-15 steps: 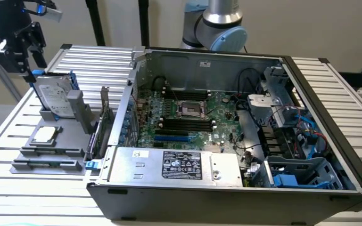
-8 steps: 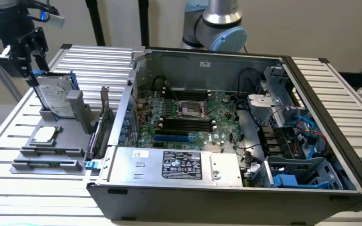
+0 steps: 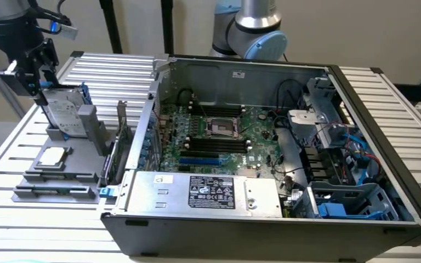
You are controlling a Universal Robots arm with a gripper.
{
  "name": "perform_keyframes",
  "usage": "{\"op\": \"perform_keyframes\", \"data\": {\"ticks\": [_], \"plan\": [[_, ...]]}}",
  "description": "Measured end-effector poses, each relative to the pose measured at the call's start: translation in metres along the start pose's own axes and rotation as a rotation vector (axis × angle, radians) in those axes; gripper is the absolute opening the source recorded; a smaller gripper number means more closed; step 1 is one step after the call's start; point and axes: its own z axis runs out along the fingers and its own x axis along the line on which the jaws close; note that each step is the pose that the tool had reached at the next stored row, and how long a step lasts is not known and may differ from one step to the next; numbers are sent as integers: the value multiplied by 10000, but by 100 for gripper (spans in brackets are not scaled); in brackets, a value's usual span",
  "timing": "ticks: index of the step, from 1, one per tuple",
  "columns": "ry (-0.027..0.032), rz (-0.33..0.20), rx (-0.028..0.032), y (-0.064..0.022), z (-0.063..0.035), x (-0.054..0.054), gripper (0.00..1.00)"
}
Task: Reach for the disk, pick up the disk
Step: 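Pick up the disk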
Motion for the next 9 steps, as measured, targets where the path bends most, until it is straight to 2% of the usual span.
{"op": "perform_keyframes", "data": {"ticks": [4,9], "plan": [[-2,0,1,2,71,-1,65],[-19,-1,0,20,88,-1,65]]}}
